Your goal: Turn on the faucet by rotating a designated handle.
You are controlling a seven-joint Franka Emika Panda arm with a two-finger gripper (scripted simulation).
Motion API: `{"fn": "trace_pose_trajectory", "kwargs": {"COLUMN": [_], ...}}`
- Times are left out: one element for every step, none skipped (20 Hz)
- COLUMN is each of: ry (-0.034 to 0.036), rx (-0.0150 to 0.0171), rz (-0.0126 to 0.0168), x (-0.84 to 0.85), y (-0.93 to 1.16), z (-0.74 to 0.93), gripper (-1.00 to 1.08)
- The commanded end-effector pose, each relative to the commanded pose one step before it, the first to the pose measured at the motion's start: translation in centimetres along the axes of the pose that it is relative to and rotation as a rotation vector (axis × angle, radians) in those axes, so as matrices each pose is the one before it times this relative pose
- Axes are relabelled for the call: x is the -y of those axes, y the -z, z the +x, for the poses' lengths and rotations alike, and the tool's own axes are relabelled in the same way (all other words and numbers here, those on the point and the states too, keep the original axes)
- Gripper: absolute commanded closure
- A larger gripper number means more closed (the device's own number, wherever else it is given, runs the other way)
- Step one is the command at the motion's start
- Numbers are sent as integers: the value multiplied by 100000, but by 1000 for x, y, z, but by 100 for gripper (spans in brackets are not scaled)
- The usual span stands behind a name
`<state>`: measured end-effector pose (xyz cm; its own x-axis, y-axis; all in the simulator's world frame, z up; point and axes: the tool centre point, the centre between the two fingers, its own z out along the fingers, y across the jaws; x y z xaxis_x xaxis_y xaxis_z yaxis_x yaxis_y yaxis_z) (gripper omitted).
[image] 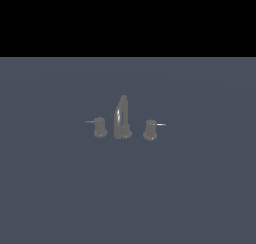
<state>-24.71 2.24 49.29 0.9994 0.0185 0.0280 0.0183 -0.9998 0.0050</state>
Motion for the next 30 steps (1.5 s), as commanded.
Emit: {"fn": "trace_pose_trajectory", "kwargs": {"ry": [0,-69,-138,-267,-372,-478,-586,-694,-796,-908,-1012,-1120,-1227,-1336,-1444,-1552,-1660,-1770,-1878,-1985,-2087,-2130,-2130,-2132,-2132,-2134,-2134,-2132,-2131,-2129], "rx": [0,0,3,5,7,9,11,13,14,16,18,20,22,24,26,28,30,32,34,36,38,39,39,39,40,40,41,41,42,43], "rz": [0,-3,-1,-3,-4,-5,-6,-7,-8,-9,-10,-11,-12,-13,-13,-14,-14,-15,-15,-15,-14,-14,-12,-11,-10,-8,-7,-5,-4,-2], "x": [-1,6,38,51,73,93,114,134,157,176,198,219,241,262,283,305,327,348,370,393,414,423,425,426,427,428,429,431,431,432], "y": [0,-13,-41,-68,-95,-123,-150,-177,-205,-232,-260,-288,-315,-343,-371,-399,-427,-455,-483,-511,-537,-549,-549,-550,-551,-551,-551,-552,-552,-551], "z": [0,3,10,18,25,33,40,47,55,62,70,77,85,93,100,108,116,124,132,140,148,151,152,152,153,153,154,154,155,155], "gripper": [108,108,108,108,108,108,108,108,108,108,108,108,108,108,108,108,108,108,108,108,108,108,108,108,108,108,108,108,108,108]}}
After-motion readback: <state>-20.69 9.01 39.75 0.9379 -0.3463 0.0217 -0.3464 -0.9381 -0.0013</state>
